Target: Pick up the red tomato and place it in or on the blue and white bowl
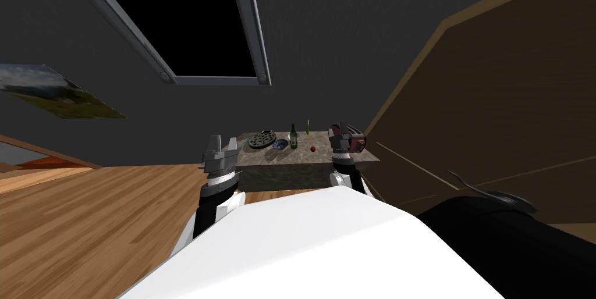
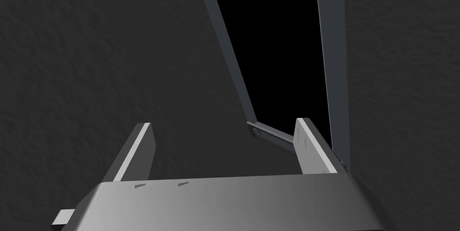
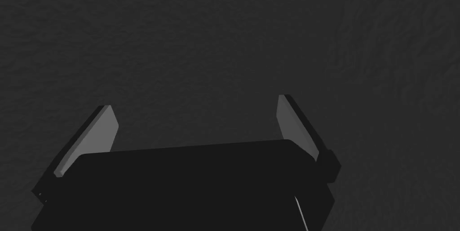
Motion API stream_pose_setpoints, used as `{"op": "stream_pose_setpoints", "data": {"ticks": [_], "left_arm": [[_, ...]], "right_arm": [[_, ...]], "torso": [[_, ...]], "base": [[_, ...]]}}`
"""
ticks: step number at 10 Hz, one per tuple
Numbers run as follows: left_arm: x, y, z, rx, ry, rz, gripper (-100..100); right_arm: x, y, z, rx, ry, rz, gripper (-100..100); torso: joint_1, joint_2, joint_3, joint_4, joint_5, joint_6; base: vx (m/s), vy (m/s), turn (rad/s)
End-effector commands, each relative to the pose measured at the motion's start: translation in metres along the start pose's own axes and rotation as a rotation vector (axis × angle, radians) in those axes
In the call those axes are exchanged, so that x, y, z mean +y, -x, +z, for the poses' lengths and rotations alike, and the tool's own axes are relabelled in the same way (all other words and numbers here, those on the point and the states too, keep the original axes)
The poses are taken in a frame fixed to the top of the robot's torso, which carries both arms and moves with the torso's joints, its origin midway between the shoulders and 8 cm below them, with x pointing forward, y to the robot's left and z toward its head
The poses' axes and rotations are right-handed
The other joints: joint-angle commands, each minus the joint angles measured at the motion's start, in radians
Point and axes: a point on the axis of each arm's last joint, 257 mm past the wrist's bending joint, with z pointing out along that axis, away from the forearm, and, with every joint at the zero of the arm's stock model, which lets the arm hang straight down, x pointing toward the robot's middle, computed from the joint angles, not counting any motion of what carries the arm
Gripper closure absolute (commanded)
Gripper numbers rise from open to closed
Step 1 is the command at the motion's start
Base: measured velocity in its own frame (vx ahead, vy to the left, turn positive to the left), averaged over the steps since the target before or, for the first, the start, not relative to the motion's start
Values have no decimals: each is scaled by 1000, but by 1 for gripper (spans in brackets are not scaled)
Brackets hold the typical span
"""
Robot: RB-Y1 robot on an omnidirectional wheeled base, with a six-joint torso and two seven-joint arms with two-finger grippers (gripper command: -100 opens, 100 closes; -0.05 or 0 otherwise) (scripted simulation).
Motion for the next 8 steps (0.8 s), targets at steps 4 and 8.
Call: {"op": "stream_pose_setpoints", "data": {"ticks": [4, 8], "left_arm": [[0, 0, 0, 0, 0, 0, 0], [0, 0, 0, 0, 0, 0, 0]], "right_arm": [[-17, -17, 2, 97, -4, -65, -100], [-43, -30, 3, 184, -22, -149, -100]], "torso": [[6, 9, 5, 2, 1, 0], [5, 9, 5, 2, 1, 0]], "base": [[-125, 78, -156], [-134, 71, -154]]}}
